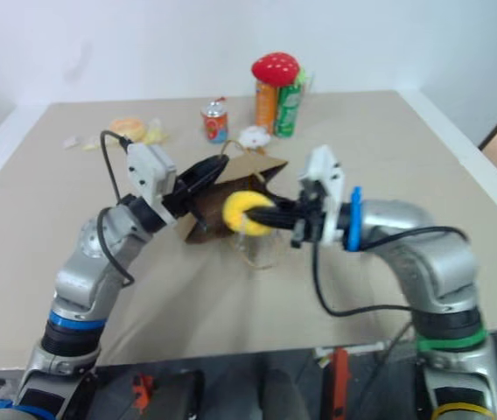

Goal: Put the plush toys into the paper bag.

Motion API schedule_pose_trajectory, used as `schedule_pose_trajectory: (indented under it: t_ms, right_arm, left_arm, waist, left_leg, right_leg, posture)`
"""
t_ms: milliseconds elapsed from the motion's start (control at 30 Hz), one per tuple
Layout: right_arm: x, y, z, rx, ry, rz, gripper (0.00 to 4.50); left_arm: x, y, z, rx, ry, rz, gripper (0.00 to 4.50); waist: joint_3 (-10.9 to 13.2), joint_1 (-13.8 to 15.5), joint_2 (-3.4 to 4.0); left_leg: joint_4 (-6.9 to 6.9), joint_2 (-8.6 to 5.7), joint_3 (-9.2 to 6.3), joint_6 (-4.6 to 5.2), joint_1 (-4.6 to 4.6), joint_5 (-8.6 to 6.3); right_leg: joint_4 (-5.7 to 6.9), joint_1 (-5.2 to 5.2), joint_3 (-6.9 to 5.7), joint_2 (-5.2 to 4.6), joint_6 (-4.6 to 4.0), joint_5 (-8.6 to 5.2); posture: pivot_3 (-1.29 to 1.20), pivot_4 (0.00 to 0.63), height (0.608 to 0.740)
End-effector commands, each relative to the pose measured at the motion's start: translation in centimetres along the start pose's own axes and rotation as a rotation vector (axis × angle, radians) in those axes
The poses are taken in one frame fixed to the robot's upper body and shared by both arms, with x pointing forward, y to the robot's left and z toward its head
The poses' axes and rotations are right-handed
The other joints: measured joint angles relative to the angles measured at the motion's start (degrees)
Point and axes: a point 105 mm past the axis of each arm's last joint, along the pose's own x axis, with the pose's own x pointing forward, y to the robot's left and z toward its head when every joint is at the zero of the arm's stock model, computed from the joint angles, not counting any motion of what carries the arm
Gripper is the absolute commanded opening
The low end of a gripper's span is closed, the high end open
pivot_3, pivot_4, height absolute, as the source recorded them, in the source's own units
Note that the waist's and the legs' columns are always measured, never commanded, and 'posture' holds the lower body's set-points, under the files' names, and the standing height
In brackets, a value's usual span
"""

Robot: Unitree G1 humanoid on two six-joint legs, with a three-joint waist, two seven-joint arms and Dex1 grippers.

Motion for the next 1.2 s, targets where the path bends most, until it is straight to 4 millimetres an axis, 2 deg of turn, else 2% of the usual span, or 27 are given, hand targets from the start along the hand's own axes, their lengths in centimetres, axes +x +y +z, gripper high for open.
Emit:
schedule_pose_trajectory:
  t_ms: [33,167,300,333,400,433,567,600,733,833,967,1033,1200]
  right_arm:
    - [1.5,-2.0,0.5,-0.109,-0.028,-0.119,0.01]
    - [3.2,-4.0,-0.1,-0.158,-0.027,-0.214,0.01]
    - [3.8,-4.4,-0.8,-0.167,-0.022,-0.23,0.01]
    - [3.8,-4.2,-1.0,-0.174,-0.02,-0.22,1.05]
    - [3.3,-3.8,-1.0,-0.178,-0.026,-0.201,1.83]
    - [3.0,-3.7,-0.7,-0.179,-0.033,-0.195,2.51]
    - [1.4,-3.3,0.8,-0.167,-0.064,-0.172,4.17]
    - [0.7,-3.1,1.2,-0.165,-0.058,-0.159,4.35]
    - [-2.6,-3.1,2.5,-0.14,-0.026,-0.149,4.35]
    - [-7.6,-6.1,2.4,-0.139,0.052,-0.335,4.35]
    - [-13.2,-9.9,-0.5,-0.185,0.281,-0.649,4.35]
    - [-15.3,-11.3,-1.4,-0.159,0.284,-0.814,4.35]
    - [-18.2,-11.4,-5.6,-0.114,0.411,-0.964,4.35]
  left_arm:
    - [0.4,-0.2,1.8,0.024,-0.065,0.001,0.0]
    - [0.5,-0.2,2.1,0.012,-0.072,0.006,0.0]
    - [0.5,-0.1,2.2,0.009,-0.072,0.018,0.0]
    - [0.5,-0.1,2.2,0.009,-0.07,0.021,0.0]
    - [0.4,-0.1,2.1,0.008,-0.066,0.026,0.0]
    - [0.3,-0.1,2.0,0.009,-0.063,0.028,0.0]
    - [0.2,0.1,1.8,0.009,-0.057,0.039,0.0]
    - [0.3,0.1,1.8,0.009,-0.056,0.039,0.0]
    - [0.3,0.0,1.8,0.022,-0.053,0.022,0.0]
    - [0.2,0.2,1.7,0.019,-0.051,0.03,0.0]
    - [0.2,0.3,1.8,0.016,-0.054,0.029,0.0]
    - [0.3,0.2,1.8,0.013,-0.057,0.028,0.0]
    - [0.5,0.1,1.8,0.006,-0.063,0.019,0.0]
  waist:
    - [0.0,0.0,0.0]
    - [0.0,-0.01,-0.01]
    - [0.0,0.0,0.0]
    - [0.0,0.0,0.0]
    - [0.0,0.0,0.0]
    - [0.0,0.0,0.0]
    - [0.01,0.01,0.01]
    - [0.02,0.02,0.01]
    - [0.02,0.11,0.01]
    - [0.04,0.19,-0.01]
    - [0.05,0.3,-0.04]
    - [0.06,-0.03,-0.06]
    - [0.05,0.03,-0.03]
  left_leg:
    - [0.03,-0.03,0.01,-0.01,-0.02,0.0]
    - [0.01,-0.08,0.01,-0.02,-0.03,0.01]
    - [-0.14,-0.07,-0.01,-0.02,-0.03,0.01]
    - [-0.18,-0.07,-0.01,-0.02,-0.03,0.01]
    - [-0.21,-0.07,-0.01,-0.02,-0.03,0.0]
    - [-0.22,-0.07,-0.01,-0.02,-0.03,0.0]
    - [-0.21,-0.08,-0.01,-0.02,-0.03,0.0]
    - [-0.2,-0.07,-0.01,-0.02,-0.02,0.0]
    - [-0.15,-0.09,-0.02,-0.02,-0.03,0.0]
    - [-0.14,-0.1,-0.01,-0.02,-0.03,0.0]
    - [-0.12,-0.13,0.04,-0.02,-0.04,0.0]
    - [-0.12,-0.11,0.1,-0.01,-0.02,-0.01]
    - [-0.19,-0.08,0.18,-0.01,0.02,0.0]
  right_leg:
    - [0.0,0.0,0.04,-0.01,0.02,0.02]
    - [0.0,-0.01,0.1,-0.03,0.05,0.03]
    - [0.0,-0.06,0.1,-0.02,0.05,0.03]
    - [0.0,-0.06,0.1,-0.02,0.06,0.02]
    - [0.0,-0.08,0.1,-0.02,0.07,0.0]
    - [-0.01,-0.08,0.1,-0.02,0.08,-0.01]
    - [-0.01,-0.08,0.1,-0.02,0.06,0.0]
    - [-0.01,-0.07,0.1,-0.02,0.06,0.0]
    - [-0.01,-0.03,0.1,-0.03,0.06,-0.01]
    - [-0.01,-0.03,0.1,-0.04,0.04,-0.02]
    - [-0.03,-0.02,0.13,-0.08,0.01,-0.04]
    - [-0.03,-0.04,0.16,-0.07,0.0,-0.04]
    - [0.0,-0.09,0.26,-0.03,0.02,-0.02]
  posture:
    - [0.0,0.15,0.74]
    - [0.0,0.15,0.74]
    - [0.0,0.15,0.74]
    - [0.0,0.15,0.74]
    - [0.0,0.15,0.74]
    - [0.0,0.15,0.74]
    - [0.0,0.15,0.74]
    - [0.0,0.15,0.74]
    - [0.0,0.15,0.74]
    - [0.0,0.15,0.74]
    - [0.0,0.15,0.74]
    - [0.0,0.15,0.74]
    - [0.0,0.15,0.74]
